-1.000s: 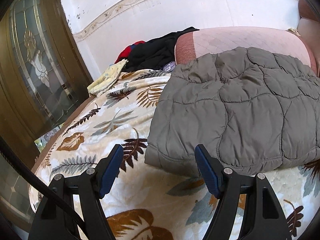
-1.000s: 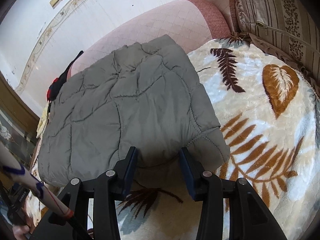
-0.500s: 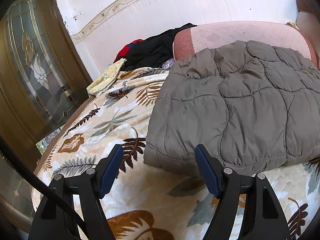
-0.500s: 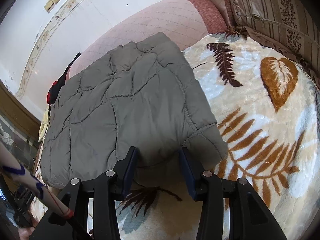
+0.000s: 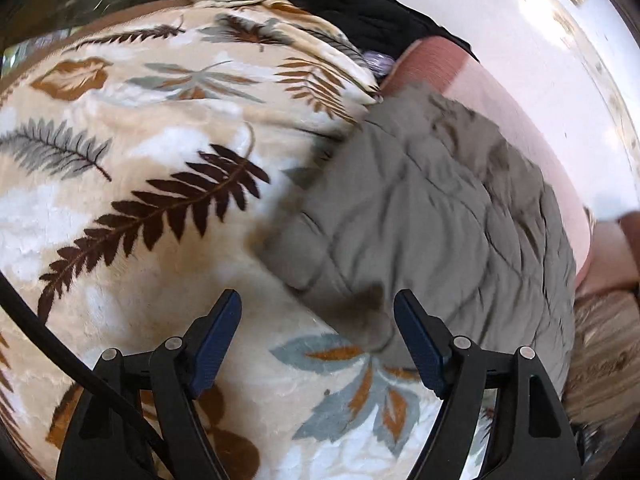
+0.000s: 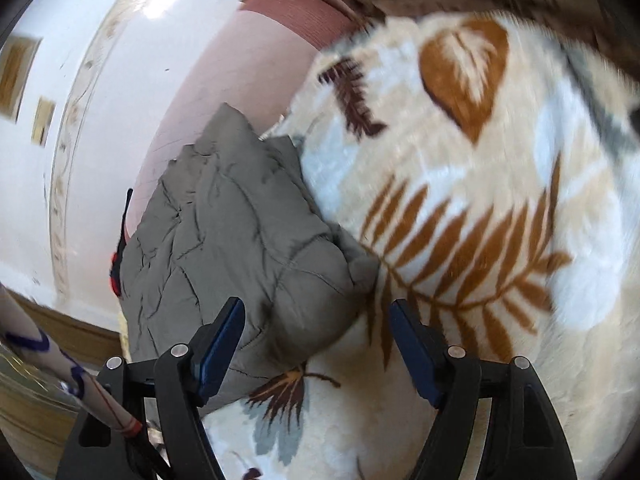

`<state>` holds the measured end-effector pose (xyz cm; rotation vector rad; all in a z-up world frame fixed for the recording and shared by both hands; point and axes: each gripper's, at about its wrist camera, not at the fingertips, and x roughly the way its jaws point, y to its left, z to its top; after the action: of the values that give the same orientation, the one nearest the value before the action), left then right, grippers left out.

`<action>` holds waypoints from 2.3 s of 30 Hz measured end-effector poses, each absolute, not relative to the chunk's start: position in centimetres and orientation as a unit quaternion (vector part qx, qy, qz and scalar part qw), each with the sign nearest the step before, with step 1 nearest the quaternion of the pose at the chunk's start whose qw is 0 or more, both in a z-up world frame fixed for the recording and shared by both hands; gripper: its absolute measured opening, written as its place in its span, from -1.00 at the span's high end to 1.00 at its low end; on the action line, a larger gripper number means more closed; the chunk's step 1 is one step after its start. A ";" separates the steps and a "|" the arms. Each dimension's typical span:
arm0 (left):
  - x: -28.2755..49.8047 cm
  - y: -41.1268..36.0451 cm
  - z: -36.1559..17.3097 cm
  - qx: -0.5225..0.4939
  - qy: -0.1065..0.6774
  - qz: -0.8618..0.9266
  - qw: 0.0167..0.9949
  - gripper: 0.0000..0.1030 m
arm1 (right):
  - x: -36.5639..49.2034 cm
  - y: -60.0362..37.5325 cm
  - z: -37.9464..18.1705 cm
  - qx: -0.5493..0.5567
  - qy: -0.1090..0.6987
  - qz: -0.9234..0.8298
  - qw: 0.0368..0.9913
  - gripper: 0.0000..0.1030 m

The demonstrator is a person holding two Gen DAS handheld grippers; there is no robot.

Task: Fold large clothes

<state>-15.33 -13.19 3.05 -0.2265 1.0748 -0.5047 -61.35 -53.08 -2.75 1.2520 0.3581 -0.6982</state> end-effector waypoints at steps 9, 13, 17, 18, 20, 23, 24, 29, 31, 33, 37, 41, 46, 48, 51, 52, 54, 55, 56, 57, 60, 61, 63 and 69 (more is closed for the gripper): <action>-12.4 -12.4 1.0 -0.232 0.530 -0.263 0.772 -0.51 | -60.3 -53.1 -4.4 0.613 0.159 -0.270 0.726 -0.55; -11.7 -13.5 -0.2 -0.254 0.537 -0.272 0.757 -0.57 | -60.1 -53.4 -5.0 0.626 0.145 -0.258 0.721 -0.58; -11.1 -14.4 -1.2 -0.263 0.533 -0.277 0.755 -0.67 | -59.6 -54.3 -6.1 0.641 0.138 -0.249 0.713 -0.60; -11.0 -14.7 -1.4 -0.262 0.531 -0.279 0.756 -0.69 | -59.3 -54.6 -6.4 0.642 0.138 -0.252 0.711 -0.60; -10.7 -15.3 -1.6 -0.258 0.528 -0.281 0.759 -0.72 | -58.8 -55.1 -6.4 0.631 0.126 -0.260 0.720 -0.60; -10.9 -16.3 -1.2 -0.227 0.515 -0.277 0.778 -0.64 | -57.7 -55.6 -6.2 0.607 0.132 -0.265 0.738 -0.48; -11.2 -16.9 -0.7 -0.203 0.506 -0.275 0.792 -0.44 | -57.5 -55.4 -6.0 0.595 0.135 -0.269 0.745 -0.15; -13.4 -18.8 2.4 -0.105 0.449 -0.266 0.846 0.18 | -56.4 -54.0 -2.8 0.510 0.163 -0.305 0.788 0.34; -13.8 -18.8 3.1 -0.097 0.440 -0.269 0.851 0.28 | -56.1 -53.0 -1.3 0.472 0.167 -0.321 0.804 0.40; -14.3 -18.3 3.8 -0.095 0.434 -0.276 0.852 0.31 | -56.1 -52.4 -0.2 0.454 0.169 -0.323 0.813 0.42; -15.8 -16.3 5.1 -0.103 0.431 -0.290 0.849 0.32 | -57.2 -51.2 1.7 0.435 0.166 -0.317 0.826 0.44; -17.4 -13.9 5.9 -0.107 0.432 -0.297 0.845 0.32 | -58.9 -48.8 3.6 0.421 0.158 -0.309 0.838 0.44; -21.2 -9.4 7.1 -0.106 0.428 -0.309 0.843 0.32 | -62.8 -44.6 4.3 0.409 0.154 -0.287 0.852 0.44; -23.0 -7.8 7.0 -0.100 0.424 -0.319 0.842 0.32 | -64.4 -43.3 3.7 0.409 0.158 -0.284 0.853 0.44; -25.0 -5.8 5.8 -0.097 0.431 -0.328 0.835 0.30 | -66.9 -41.6 2.6 0.420 0.163 -0.285 0.846 0.44; -25.5 -5.2 5.2 -0.098 0.434 -0.329 0.833 0.29 | -67.3 -41.2 2.3 0.420 0.166 -0.287 0.845 0.44; -26.1 -4.5 3.8 -0.097 0.440 -0.325 0.832 0.26 | -67.8 -40.8 1.3 0.422 0.180 -0.292 0.839 0.43; -26.3 -4.3 3.2 -0.097 0.442 -0.323 0.831 0.21 | -67.8 -40.8 0.5 0.429 0.192 -0.295 0.832 0.42; -26.4 -4.1 2.6 -0.096 0.441 -0.319 0.834 0.16 | -67.7 -41.0 0.0 0.434 0.200 -0.299 0.826 0.34; -26.4 -4.1 2.3 -0.093 0.440 -0.312 0.837 -0.01 | -67.5 -41.2 -0.7 0.439 0.212 -0.305 0.818 0.23; -26.4 -3.3 2.0 -0.094 0.438 -0.281 0.849 -0.39 | -67.5 -42.4 -2.3 0.468 0.224 -0.304 0.799 -0.10; -26.4 -2.7 2.2 -0.098 0.435 -0.280 0.850 -0.40 | -67.8 -42.6 -2.4 0.476 0.223 -0.302 0.796 -0.16; -26.5 -1.5 2.9 -0.094 0.426 -0.280 0.855 -0.40 | -68.9 -42.5 -2.1 0.480 0.216 -0.303 0.794 -0.20; -28.8 1.3 6.7 -0.032 0.342 -0.225 0.912 -0.39 | -73.1 -39.0 1.3 0.405 0.160 -0.398 0.807 -0.23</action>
<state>-28.77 1.31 6.66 -0.0658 0.7051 -0.4631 -73.05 -39.04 1.30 0.8667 0.3428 -0.8506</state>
